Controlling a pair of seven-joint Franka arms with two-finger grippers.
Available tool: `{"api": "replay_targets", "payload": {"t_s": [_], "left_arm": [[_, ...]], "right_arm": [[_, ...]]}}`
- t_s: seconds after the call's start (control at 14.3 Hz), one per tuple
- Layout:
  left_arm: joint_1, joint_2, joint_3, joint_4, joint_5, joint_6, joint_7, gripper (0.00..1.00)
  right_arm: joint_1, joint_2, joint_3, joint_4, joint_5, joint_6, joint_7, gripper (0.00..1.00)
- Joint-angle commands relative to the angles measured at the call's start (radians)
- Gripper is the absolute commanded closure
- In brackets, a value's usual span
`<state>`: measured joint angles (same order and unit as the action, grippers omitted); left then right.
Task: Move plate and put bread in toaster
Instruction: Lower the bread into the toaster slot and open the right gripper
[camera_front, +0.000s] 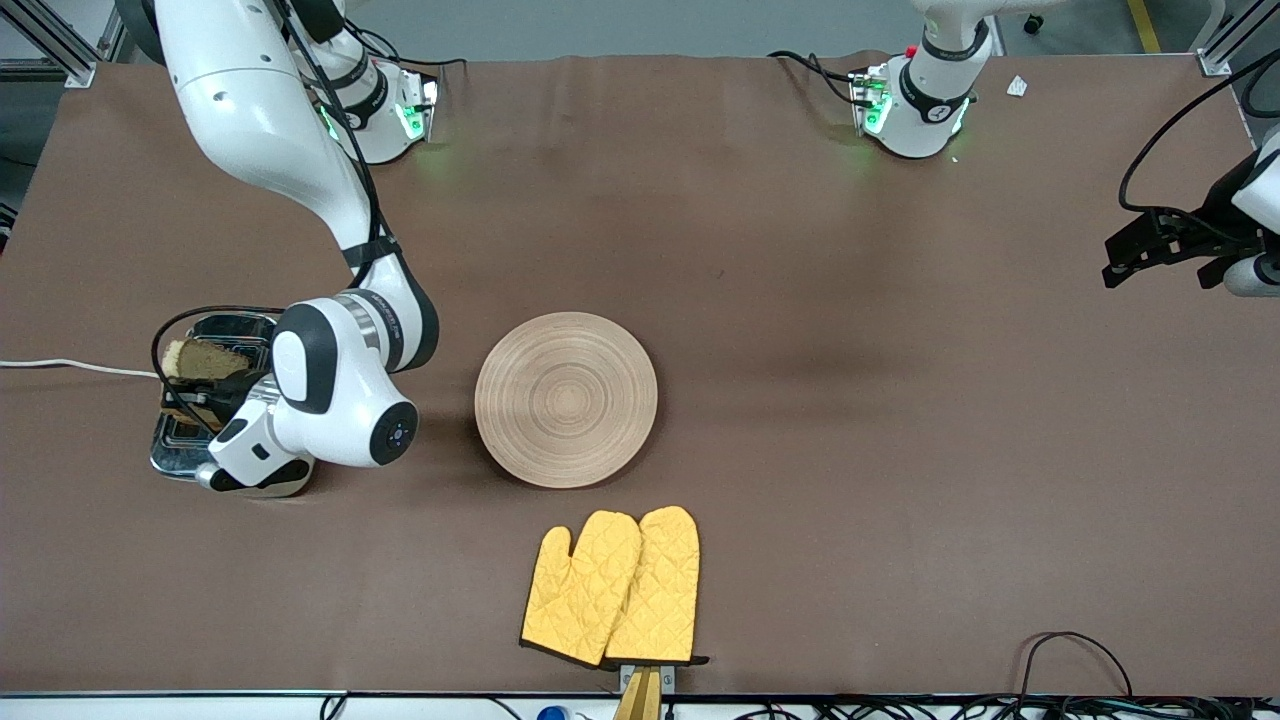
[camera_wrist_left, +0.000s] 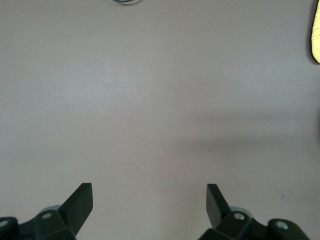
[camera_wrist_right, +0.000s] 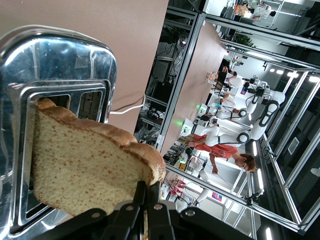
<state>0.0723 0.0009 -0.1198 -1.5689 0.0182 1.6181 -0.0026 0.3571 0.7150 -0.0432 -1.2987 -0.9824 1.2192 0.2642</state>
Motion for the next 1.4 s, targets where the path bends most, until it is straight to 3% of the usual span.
{"api": "replay_targets", "payload": {"t_s": [0.0,0.14,0.21,0.63,0.7,0.77,0.91,1.12,1.33], "left_arm": [[0.0,0.004,-0.001,0.02,-0.003,-0.02,-0.004,0.0],[0.0,0.004,-0.001,0.02,-0.004,-0.02,-0.004,0.0],[0.0,0.004,-0.001,0.02,-0.004,-0.02,-0.004,0.0],[0.0,0.004,-0.001,0.02,-0.004,-0.02,-0.004,0.0],[0.0,0.004,-0.001,0.02,-0.004,-0.02,-0.004,0.0],[0.0,0.004,-0.001,0.02,-0.004,-0.02,-0.004,0.0],[0.001,0.004,0.0,0.02,-0.004,-0.02,-0.004,0.0],[0.001,0.004,0.0,0.02,-0.004,-0.02,-0.005,0.0],[0.001,0.004,-0.001,0.018,-0.007,-0.02,-0.036,0.0]], "right_arm": [[-0.012,0.014,0.013,0.027,0.001,-0.009,0.021,0.9],[-0.006,0.015,0.014,0.022,0.008,-0.009,0.09,0.63],[-0.004,0.015,0.013,0.021,0.019,-0.009,0.098,0.56],[-0.001,0.014,0.014,0.022,0.03,-0.01,0.099,0.29],[-0.003,0.011,0.016,0.022,0.036,-0.01,0.101,0.21],[-0.004,0.007,0.016,0.025,0.062,-0.009,0.101,0.03],[-0.004,0.004,0.02,0.053,0.102,-0.009,0.102,0.0],[-0.024,-0.02,0.02,0.137,0.274,-0.003,0.102,0.0],[-0.13,-0.17,0.011,0.185,0.625,0.061,0.125,0.0]]}}
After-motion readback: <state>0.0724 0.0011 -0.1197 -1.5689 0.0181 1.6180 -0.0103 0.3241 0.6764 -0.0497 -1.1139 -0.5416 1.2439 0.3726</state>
